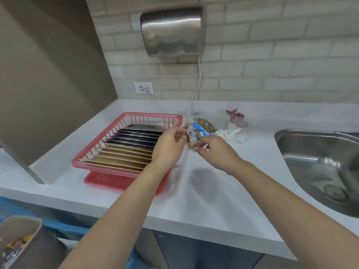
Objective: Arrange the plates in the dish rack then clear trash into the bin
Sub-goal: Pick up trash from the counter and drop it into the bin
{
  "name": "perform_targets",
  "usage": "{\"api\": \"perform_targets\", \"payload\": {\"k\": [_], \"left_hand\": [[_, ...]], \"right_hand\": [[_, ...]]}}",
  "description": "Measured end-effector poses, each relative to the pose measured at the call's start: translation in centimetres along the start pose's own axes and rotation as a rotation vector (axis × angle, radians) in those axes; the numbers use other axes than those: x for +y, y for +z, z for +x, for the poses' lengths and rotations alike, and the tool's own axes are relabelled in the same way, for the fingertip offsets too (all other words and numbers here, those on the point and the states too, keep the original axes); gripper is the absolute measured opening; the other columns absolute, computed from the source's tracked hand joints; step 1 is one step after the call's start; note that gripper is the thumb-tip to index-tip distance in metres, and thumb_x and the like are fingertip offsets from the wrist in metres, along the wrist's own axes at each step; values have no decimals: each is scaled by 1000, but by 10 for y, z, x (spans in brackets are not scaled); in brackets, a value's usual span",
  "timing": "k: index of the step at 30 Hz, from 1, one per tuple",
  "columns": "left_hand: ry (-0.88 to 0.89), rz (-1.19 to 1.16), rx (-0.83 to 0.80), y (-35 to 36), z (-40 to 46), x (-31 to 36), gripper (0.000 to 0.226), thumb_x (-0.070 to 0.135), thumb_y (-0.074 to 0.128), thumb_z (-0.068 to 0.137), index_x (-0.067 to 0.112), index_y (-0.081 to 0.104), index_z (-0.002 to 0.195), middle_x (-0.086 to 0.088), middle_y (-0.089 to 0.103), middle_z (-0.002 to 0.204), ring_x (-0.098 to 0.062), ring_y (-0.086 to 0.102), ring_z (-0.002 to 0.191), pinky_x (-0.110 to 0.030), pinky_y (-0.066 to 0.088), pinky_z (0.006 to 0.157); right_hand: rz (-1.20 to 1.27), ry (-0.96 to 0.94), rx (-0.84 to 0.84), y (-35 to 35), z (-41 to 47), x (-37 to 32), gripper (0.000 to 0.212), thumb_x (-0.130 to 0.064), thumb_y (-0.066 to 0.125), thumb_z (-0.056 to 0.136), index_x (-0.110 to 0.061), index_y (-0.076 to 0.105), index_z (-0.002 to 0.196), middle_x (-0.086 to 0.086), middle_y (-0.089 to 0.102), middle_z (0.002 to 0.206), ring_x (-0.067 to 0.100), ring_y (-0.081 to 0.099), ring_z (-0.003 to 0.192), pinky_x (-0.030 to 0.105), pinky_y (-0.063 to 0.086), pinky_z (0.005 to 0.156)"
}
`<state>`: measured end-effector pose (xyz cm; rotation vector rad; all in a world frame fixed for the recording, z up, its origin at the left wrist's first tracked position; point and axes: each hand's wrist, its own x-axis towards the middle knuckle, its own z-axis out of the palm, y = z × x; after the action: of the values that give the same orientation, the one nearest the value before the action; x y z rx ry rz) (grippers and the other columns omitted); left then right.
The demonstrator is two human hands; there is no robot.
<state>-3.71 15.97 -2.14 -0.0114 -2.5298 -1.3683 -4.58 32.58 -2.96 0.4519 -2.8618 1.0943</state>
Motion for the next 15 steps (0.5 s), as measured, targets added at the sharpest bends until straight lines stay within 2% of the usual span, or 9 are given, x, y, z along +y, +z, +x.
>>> {"api": "perform_targets", "payload": {"k": [4, 6, 9, 10, 12, 15], "left_hand": [[15, 30, -59, 35, 43, -12, 30, 22, 54, 84, 24, 69, 110, 5, 69, 104, -11, 66, 91, -38, 54, 89], [-32, 83, -73, 54, 66, -20, 33, 27, 53, 83, 27, 68, 112, 1, 67, 109, -15, 66, 91, -40, 54, 89], [-125, 125, -53, 89, 100, -49, 53, 40, 43, 69, 29, 63, 117, -4, 66, 111, -29, 63, 106, -45, 54, 89], [-159, 86, -50, 96, 99, -48, 60, 43, 44, 66, 31, 58, 123, -4, 64, 119, -30, 60, 112, -46, 52, 93], [-227, 84, -108, 108, 94, -44, 68, 35, 59, 76, 28, 42, 142, -2, 47, 140, -25, 44, 131, -40, 39, 108], [-323, 137, -103, 123, 94, -52, 82, 24, 69, 85, 19, 23, 152, -8, 29, 153, -26, 26, 142, -39, 28, 114]], "right_hand": [[2, 117, 29, -3, 29, 40, 21, -22, 56, 88, -28, 71, 101, -7, 64, 105, 15, 61, 86, 36, 54, 79], [6, 146, 42, -4, 47, 58, 20, -18, 57, 87, -27, 71, 99, -5, 63, 106, 15, 59, 85, 34, 52, 78], [0, 162, 91, 1, 75, 80, 15, -20, 63, 85, -25, 65, 98, 0, 61, 107, 16, 57, 87, 31, 49, 74], [-3, 169, 106, 5, 83, 85, 18, -21, 65, 84, -24, 62, 101, 1, 59, 108, 17, 57, 90, 33, 50, 75], [-19, 198, 111, 17, 98, 97, 29, -25, 67, 82, -22, 58, 109, 1, 55, 112, 20, 55, 101, 39, 51, 80], [-76, 235, 91, 35, 112, 110, 43, -32, 65, 85, -22, 52, 125, 2, 48, 120, 22, 51, 111, 39, 50, 82]]}}
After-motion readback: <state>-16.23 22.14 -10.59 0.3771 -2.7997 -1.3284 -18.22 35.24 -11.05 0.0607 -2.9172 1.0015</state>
